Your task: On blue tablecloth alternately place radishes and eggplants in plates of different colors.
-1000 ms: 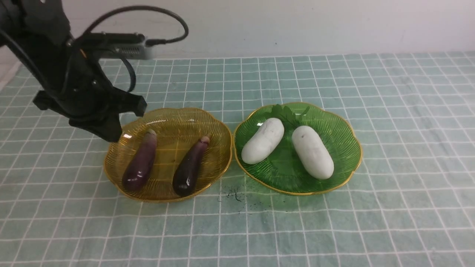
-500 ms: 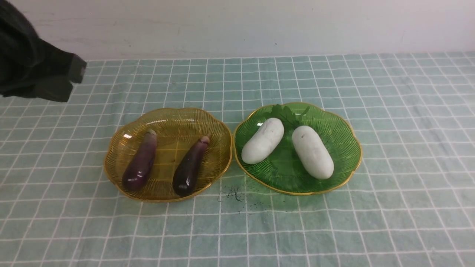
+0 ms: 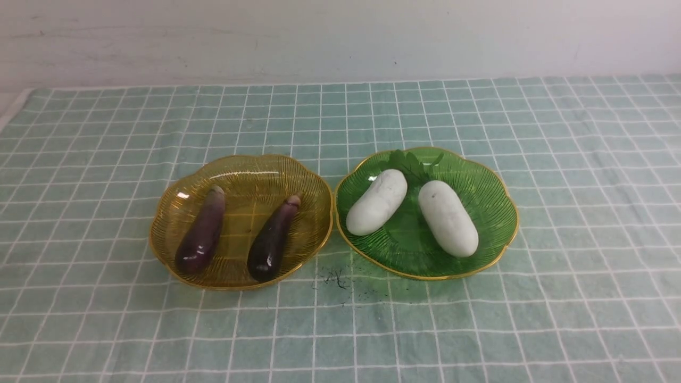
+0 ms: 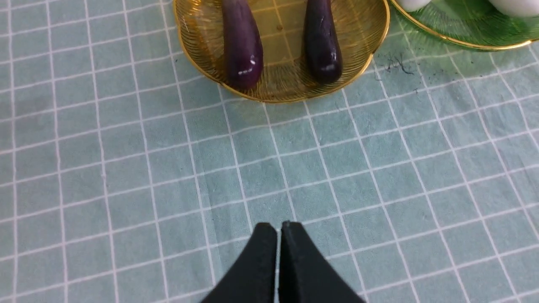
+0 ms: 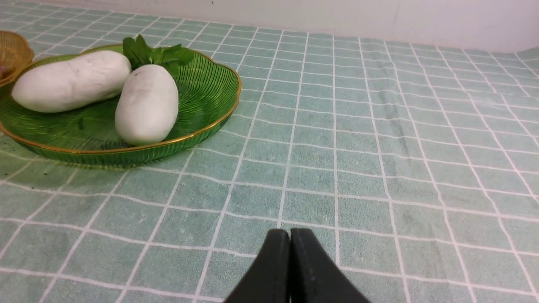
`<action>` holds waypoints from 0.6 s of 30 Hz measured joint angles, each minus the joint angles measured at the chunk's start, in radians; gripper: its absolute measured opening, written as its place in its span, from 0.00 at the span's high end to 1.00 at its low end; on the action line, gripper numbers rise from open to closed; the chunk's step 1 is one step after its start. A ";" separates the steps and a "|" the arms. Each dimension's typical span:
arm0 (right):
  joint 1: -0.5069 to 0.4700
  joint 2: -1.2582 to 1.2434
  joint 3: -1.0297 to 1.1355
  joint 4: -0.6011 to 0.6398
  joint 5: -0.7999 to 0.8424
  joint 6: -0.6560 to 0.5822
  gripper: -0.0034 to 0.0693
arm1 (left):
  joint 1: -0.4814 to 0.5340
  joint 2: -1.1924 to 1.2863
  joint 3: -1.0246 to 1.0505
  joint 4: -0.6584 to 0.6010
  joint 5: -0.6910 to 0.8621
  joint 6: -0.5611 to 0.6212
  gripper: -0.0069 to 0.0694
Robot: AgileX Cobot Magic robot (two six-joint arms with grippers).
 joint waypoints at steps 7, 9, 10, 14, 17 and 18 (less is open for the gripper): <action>0.000 0.000 0.000 0.000 0.000 0.000 0.97 | 0.000 -0.433 0.313 -0.017 -0.337 -0.008 0.92; 0.000 0.000 0.000 -0.001 0.000 0.000 0.97 | 0.000 -0.523 0.392 -0.019 -0.415 -0.008 0.92; 0.000 0.000 0.000 -0.001 0.000 0.000 0.97 | 0.000 -0.551 0.423 -0.022 -0.448 -0.008 0.92; 0.000 0.000 0.000 -0.001 0.000 0.000 0.97 | 0.000 -0.579 0.490 -0.025 -0.534 -0.008 0.92; 0.000 0.000 0.000 -0.001 0.000 0.000 0.97 | 0.000 -0.580 0.529 -0.041 -0.604 -0.008 0.92; 0.000 0.000 0.000 -0.001 0.000 0.000 0.97 | 0.000 -0.580 0.532 -0.042 -0.608 -0.008 0.92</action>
